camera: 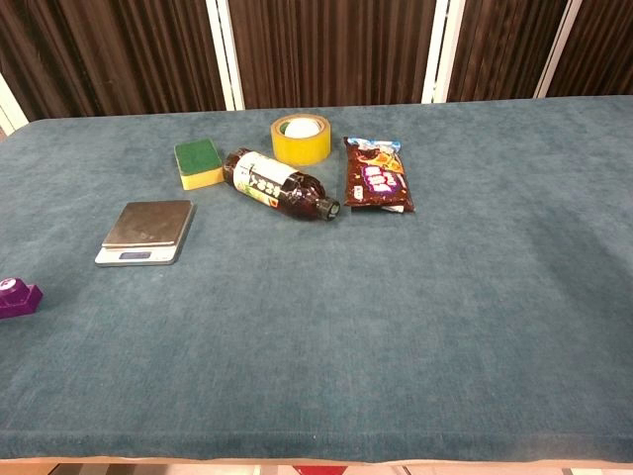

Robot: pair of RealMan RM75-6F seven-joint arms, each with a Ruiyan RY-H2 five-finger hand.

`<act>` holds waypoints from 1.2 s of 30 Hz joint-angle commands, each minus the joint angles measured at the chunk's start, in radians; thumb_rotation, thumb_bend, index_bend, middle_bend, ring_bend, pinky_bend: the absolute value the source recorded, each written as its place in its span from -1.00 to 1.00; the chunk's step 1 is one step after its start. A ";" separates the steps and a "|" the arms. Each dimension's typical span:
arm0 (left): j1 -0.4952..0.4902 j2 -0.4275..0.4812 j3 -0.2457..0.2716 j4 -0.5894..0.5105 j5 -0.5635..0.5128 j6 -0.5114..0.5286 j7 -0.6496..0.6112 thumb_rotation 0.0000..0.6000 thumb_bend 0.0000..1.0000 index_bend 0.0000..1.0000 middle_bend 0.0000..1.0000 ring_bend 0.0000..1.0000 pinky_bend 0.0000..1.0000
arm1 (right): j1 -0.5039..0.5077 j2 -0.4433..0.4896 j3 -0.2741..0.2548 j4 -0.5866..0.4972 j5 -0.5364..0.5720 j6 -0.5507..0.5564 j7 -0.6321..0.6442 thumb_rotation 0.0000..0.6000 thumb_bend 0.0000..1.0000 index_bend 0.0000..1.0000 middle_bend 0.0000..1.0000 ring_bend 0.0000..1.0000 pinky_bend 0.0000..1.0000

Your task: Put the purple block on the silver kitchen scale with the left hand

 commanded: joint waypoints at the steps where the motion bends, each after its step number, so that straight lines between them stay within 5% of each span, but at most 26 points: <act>1: -0.004 -0.005 0.001 0.003 -0.005 -0.010 0.003 1.00 -0.15 -1.00 -0.94 -0.94 -0.79 | -0.002 0.002 0.000 0.000 -0.002 0.004 0.005 1.00 -0.69 -1.00 -1.00 -1.00 -1.00; 5: -0.013 -0.020 -0.004 0.007 -0.022 -0.032 0.040 1.00 -0.15 -1.00 -0.94 -0.82 -0.72 | -0.004 0.005 -0.001 0.001 -0.003 0.006 0.014 1.00 -0.69 -1.00 -1.00 -1.00 -1.00; 11: -0.036 -0.087 -0.026 0.081 -0.067 -0.077 0.047 1.00 -0.15 -0.96 -0.84 0.26 0.38 | -0.006 0.006 0.001 0.004 -0.003 0.010 0.021 1.00 -0.69 -1.00 -1.00 -1.00 -1.00; 14: -0.050 -0.132 -0.039 0.134 -0.099 -0.108 0.050 1.00 -0.18 -0.88 -0.75 0.48 0.58 | -0.006 0.005 0.003 0.005 0.003 0.008 0.020 1.00 -0.69 -1.00 -1.00 -1.00 -1.00; 25: -0.087 -0.227 -0.040 0.239 -0.178 -0.225 0.124 1.00 -0.22 -0.85 -0.68 0.57 0.64 | -0.003 0.003 0.005 0.004 0.011 -0.002 0.015 1.00 -0.69 -1.00 -1.00 -1.00 -1.00; 36: -0.091 -0.266 -0.044 0.307 -0.228 -0.251 0.194 1.00 -0.21 -0.56 -0.41 0.58 0.64 | -0.004 0.006 0.002 0.002 0.004 0.000 0.020 1.00 -0.69 -1.00 -1.00 -1.00 -1.00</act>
